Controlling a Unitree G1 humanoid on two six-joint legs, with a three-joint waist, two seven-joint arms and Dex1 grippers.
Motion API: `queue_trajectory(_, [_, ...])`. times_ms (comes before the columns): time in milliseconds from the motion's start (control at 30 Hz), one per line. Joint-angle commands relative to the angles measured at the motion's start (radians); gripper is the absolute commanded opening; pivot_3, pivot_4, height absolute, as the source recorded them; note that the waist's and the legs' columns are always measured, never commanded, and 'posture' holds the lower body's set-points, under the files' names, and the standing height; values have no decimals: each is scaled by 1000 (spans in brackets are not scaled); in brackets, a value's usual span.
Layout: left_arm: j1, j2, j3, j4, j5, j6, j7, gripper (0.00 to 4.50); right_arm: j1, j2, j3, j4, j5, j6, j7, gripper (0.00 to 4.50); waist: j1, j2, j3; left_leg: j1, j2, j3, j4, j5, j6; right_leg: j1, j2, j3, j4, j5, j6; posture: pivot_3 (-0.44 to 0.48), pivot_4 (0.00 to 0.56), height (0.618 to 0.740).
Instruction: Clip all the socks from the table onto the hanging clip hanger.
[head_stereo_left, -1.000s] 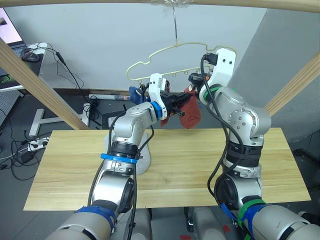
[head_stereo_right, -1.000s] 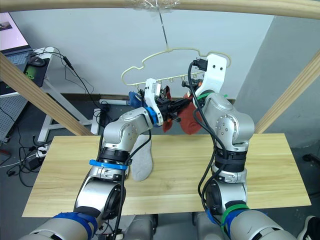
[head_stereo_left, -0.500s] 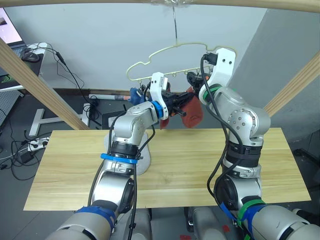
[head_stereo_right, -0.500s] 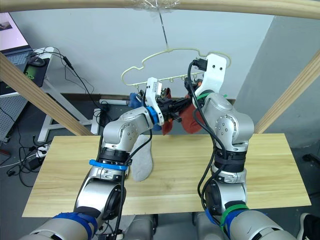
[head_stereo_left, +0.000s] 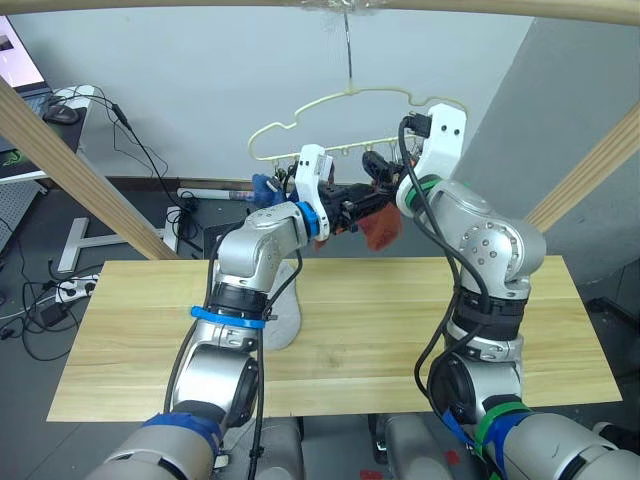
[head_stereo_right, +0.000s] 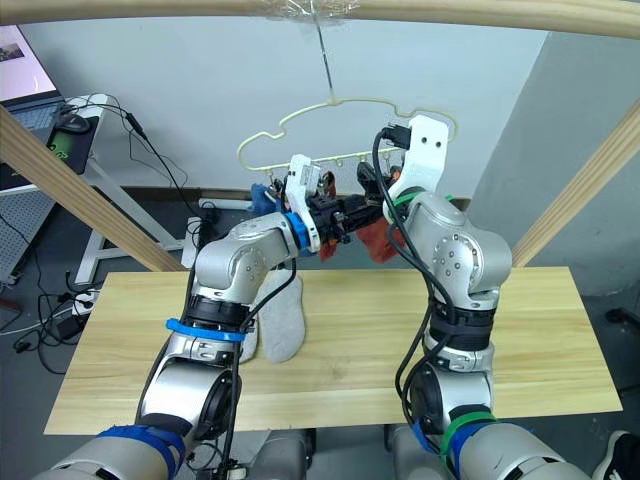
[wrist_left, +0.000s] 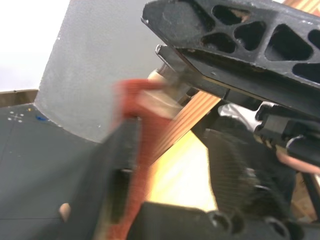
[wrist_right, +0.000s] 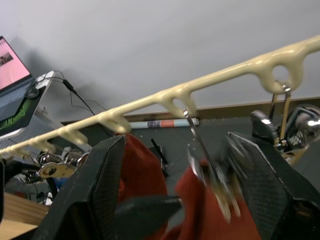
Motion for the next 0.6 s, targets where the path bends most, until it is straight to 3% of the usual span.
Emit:
queue_trajectory(33, [19,39,-10,-74,-13,7,-36,3725,18,-1,-2,-80,25,47,-1,3397,0,0,0,0,0,0,0,0,0,0,0,0,0,0,0,20,238,740])
queue_trajectory(67, [26,54,-13,-86,-15,10,-45,4005,25,-1,-2,-95,26,63,-1,3397,0,0,0,0,0,0,0,0,0,0,0,0,0,0,0,20,238,740])
queue_trajectory(367, [64,198,-6,-229,-89,62,-188,4005,120,-66,72,-262,-4,158,17,3397,-1,0,0,0,0,0,0,0,0,0,0,0,0,0,0,25,236,740])
queue_trajectory(600, [50,324,-2,-262,-141,56,-337,4005,222,-122,196,-355,-82,62,-3,3397,-2,0,0,0,0,0,0,0,0,0,0,0,0,0,0,25,229,740])
